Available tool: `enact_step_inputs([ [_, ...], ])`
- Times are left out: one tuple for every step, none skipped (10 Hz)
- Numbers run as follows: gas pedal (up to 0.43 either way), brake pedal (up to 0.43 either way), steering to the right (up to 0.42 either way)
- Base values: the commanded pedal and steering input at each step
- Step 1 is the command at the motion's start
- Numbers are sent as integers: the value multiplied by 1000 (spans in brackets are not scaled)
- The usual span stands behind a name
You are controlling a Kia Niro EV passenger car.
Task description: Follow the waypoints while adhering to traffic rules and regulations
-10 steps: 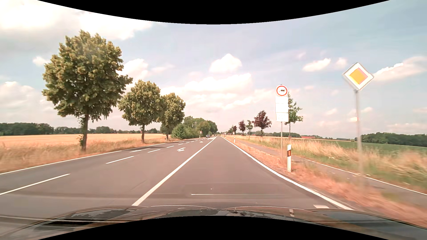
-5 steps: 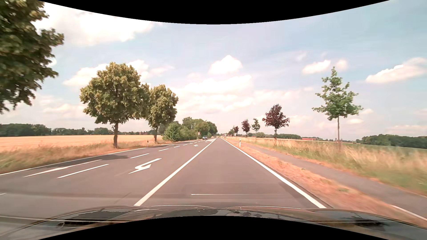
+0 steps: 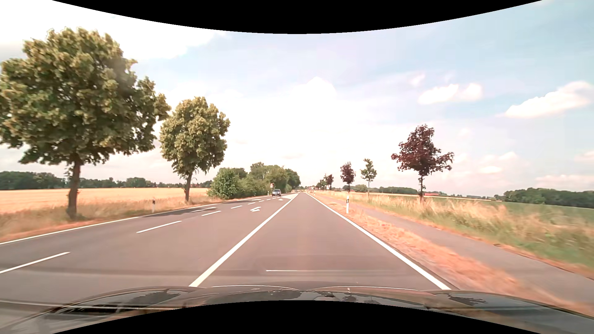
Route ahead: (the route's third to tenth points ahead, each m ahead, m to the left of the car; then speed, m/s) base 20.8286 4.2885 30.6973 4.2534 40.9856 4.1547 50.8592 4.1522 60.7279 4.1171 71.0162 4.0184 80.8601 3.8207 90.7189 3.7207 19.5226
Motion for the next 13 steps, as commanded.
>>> enact_step_inputs([
  [358,0,2],
  [358,0,0],
  [358,0,0],
  [358,0,0],
  [350,0,-1],
  [350,0,0],
  [350,0,0],
  [350,0,0],
  [350,0,0],
  [350,0,0],
  [350,0,-1],
  [350,0,0],
  [350,0,-1],
])
